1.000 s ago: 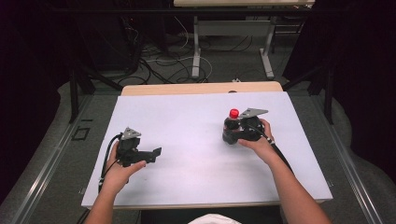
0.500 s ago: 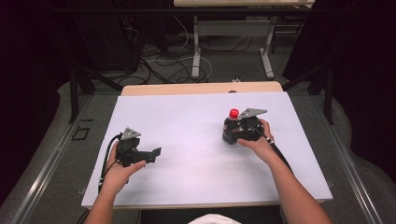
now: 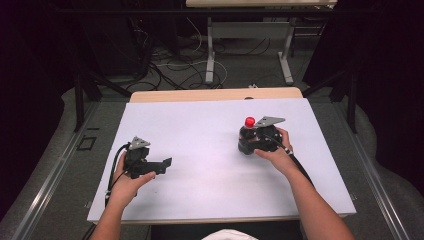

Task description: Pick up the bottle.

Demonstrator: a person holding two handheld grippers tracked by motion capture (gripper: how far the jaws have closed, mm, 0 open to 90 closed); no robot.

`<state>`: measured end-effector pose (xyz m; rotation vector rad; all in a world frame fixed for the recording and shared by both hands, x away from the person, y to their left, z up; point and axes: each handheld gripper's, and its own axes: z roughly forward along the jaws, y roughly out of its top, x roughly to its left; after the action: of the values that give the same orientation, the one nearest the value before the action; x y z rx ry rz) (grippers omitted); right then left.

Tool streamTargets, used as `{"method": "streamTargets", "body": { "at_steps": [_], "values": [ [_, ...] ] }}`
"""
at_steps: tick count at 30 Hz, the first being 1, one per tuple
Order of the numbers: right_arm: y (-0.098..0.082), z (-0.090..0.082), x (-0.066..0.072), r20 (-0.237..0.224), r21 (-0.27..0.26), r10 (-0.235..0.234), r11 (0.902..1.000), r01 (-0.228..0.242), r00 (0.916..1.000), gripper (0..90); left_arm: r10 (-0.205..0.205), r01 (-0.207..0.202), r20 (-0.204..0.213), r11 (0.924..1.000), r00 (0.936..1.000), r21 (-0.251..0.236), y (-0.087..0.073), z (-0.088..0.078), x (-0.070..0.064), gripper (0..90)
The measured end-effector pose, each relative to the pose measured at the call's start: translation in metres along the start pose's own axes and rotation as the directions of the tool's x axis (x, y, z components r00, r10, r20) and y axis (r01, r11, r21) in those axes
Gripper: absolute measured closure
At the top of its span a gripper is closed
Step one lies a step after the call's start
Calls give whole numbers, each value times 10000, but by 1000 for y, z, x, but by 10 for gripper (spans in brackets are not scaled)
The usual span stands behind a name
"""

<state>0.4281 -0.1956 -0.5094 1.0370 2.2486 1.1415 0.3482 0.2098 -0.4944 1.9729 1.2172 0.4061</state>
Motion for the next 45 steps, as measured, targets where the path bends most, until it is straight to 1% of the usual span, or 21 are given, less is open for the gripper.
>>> {"method": "streamTargets", "body": {
  "at_steps": [15,17,18,19,23,25,26,27,28,29,30,32,33,34,36,37,38,40,41,42,45],
  "values": [
    [1,-1,3,120,24,-56,10000,55,9999,300,-95,95,5,9999,10000,-63,0,2,0,59],
    [1,-4,4,28,16,-137,9999,137,9999,300,-90,90,21,9999,10000,-65,0,2,0,60],
    [3,-7,7,-12,-10,-8,10000,8,10000,300,-159,159,39,9998,9999,-94,0,3,-1,61],
    [3,-9,8,-38,-30,-39,10000,39,10000,300,-37,37,38,10000,10000,-19,1,3,-1,61],
    [5,-16,15,-285,5,-112,9999,112,9995,300,65,-65,113,10000,9999,11,2,2,-4,64],
    [5,-24,25,-510,120,-328,9994,335,9982,299,66,-64,200,9999,9998,-102,4,2,-7,66],
    [5,-26,28,-610,126,-394,9991,403,9974,299,306,-303,236,9995,9993,-120,8,1,-10,70],
    [5,-29,31,-720,44,-453,9989,458,9964,299,318,-313,272,9994,9991,-159,9,0,-12,76],
    [6,-32,35,-887,60,-490,9987,497,9949,299,337,-334,473,9994,9983,-61,12,-2,-14,84],
    [6,-34,38,-1043,60,-567,9983,576,9929,299,337,-334,473,9994,9983,-61,12,-2,-14,94],
    [6,-37,43,-1138,7,-632,9980,637,9915,299,363,-340,569,9986,9977,-403,16,-3,-19,101],
    [6,-42,50,-1451,-31,-857,9963,861,9857,300,485,-456,687,9980,9965,-433,19,-4,-21,100],
    [7,-44,53,-1630,-85,-935,9956,934,9822,299,632,-583,999,9970,9930,-506,25,-7,-26,100],
    [7,-46,56,-1775,-129,-997,9950,990,9791,299,632,-583,999,9970,9930,-506,25,-7,-26,100],
    [8,-49,62,-2045,-184,-1128,9936,1114,9724,299,1006,-895,1484,9928,9838,-792,36,-12,-34,100],
    [8,-50,65,-2115,-208,-1230,9924,1214,9696,299,1006,-895,1484,9928,9838,-792,36,-12,-34,100],
    [8,-51,68,-2170,-198,-1285,9917,1272,9677,299,1079,-897,1870,9906,9764,-1036,44,-15,-40,100],
    [8,-51,72,-2287,-229,-1414,9899,1399,9632,299,1213,-982,2232,9889,9672,-1115,51,-16,-45,100],
    [8,-51,74,-2358,-237,-1429,9897,1413,9612,299,1334,-1085,2336,9873,9631,-1162,55,-17,-48,100],
    [8,-51,76,-2505,-74,-1453,9889,1482,9571,299,1334,-1085,2336,9873,9631,-1162,55,-17,-48,100],
    [6,-50,83,-2591,-243,-1616,9867,1608,9522,299,1655,-1396,2538,9832,9530,-1173,64,-16,-58,116]
  ]
}}
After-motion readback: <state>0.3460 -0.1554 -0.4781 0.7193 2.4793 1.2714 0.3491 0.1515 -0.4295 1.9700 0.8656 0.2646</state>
